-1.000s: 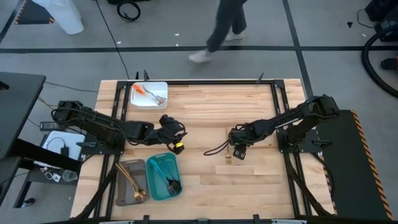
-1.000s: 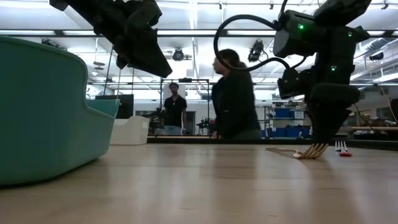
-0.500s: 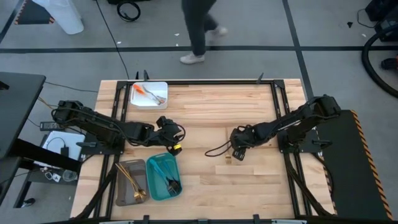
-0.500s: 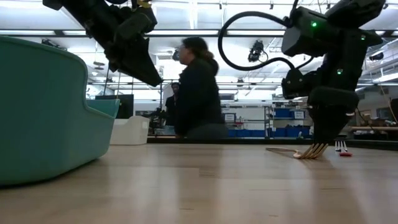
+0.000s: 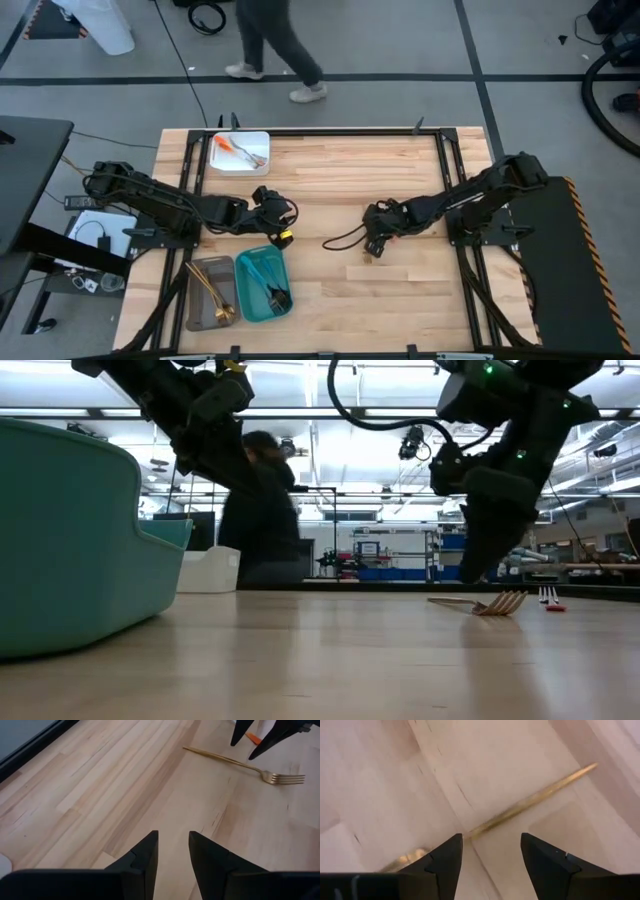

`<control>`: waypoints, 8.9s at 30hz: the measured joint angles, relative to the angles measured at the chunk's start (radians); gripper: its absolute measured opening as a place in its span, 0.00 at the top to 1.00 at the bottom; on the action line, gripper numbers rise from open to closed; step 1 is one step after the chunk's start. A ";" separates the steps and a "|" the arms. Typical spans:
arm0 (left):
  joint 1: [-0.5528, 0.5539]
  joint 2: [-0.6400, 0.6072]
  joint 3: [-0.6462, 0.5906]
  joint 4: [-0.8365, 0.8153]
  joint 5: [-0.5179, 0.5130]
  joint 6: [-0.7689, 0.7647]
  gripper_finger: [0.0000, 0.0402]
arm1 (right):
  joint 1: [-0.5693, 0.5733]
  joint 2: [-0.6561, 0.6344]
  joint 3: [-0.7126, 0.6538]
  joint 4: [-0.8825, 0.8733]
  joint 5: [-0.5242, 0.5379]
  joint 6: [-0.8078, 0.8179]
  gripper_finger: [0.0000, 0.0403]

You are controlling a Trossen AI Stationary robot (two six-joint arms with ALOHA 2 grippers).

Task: Sort silverware by color (type)
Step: Put the gold fork into the black bin

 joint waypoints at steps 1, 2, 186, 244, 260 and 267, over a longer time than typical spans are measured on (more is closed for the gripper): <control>0.000 0.000 0.000 0.000 0.000 0.000 0.71 | 0.000 0.003 0.000 0.012 0.003 0.000 0.47; 0.000 0.000 0.000 0.001 0.000 0.000 0.71 | 0.000 0.009 0.000 0.021 0.007 0.000 0.47; -0.159 0.500 0.481 -0.177 -0.332 1.245 0.83 | -0.023 0.072 0.000 0.713 -0.168 -0.062 0.93; -0.276 0.371 0.480 -0.657 -0.089 0.841 0.94 | -0.021 0.047 0.000 0.763 -0.243 -0.222 0.51; -0.346 0.328 0.521 -0.784 -0.020 0.668 0.94 | -0.024 0.038 0.000 0.735 -0.241 -0.254 0.51; -0.352 0.267 0.526 -0.848 0.036 0.438 0.94 | -0.030 0.039 0.000 0.728 -0.237 -0.265 0.51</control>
